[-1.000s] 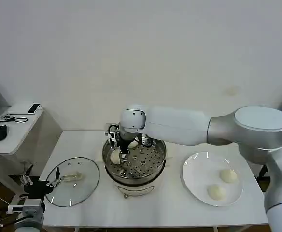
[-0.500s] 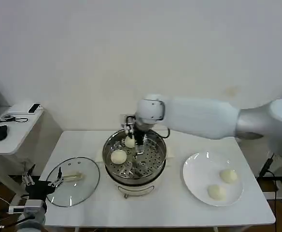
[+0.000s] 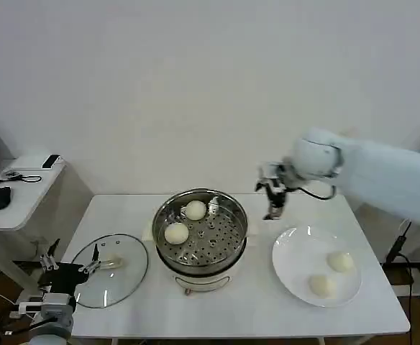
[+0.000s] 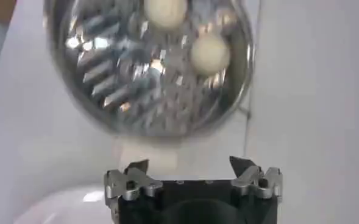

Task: Take steamed baozi put them in steamer then cover it.

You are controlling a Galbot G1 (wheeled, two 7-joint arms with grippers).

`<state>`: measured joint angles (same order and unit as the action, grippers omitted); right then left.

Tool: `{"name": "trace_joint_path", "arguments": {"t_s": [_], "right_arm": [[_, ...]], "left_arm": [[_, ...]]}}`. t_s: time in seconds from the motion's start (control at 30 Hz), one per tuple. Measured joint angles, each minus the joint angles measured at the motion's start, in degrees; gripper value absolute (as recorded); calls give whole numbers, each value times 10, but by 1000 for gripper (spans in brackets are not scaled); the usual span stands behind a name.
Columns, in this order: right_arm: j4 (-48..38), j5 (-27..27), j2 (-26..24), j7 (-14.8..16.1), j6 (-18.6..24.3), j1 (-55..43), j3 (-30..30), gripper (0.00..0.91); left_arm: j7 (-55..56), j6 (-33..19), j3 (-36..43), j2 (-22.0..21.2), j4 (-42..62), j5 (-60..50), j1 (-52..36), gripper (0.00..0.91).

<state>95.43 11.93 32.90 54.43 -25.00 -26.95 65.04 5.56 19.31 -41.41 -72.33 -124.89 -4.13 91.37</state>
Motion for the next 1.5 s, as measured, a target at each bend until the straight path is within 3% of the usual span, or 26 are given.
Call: {"name": "trace_joint_path", "arguments": {"t_s": [0.27, 0.43, 0.6, 0.93, 1.5], "right_arm": [[30, -86, -116, 16, 51, 229, -187, 907], [37, -132, -151, 24, 79, 378, -302, 907], [43, -163, -168, 35, 96, 479, -372, 907], [32, -205, -164, 42, 112, 576, -435, 907], [-14, -239, -98, 33, 109, 606, -453, 907]], "left_arm": [[0, -2, 15, 0, 9, -8, 1, 907], [0, -3, 19, -1, 15, -11, 3, 907], [-1, -4, 22, -4, 23, -16, 5, 907], [0, -8, 20, -9, 34, -21, 11, 907], [0, -8, 13, -10, 36, -23, 9, 907]]}}
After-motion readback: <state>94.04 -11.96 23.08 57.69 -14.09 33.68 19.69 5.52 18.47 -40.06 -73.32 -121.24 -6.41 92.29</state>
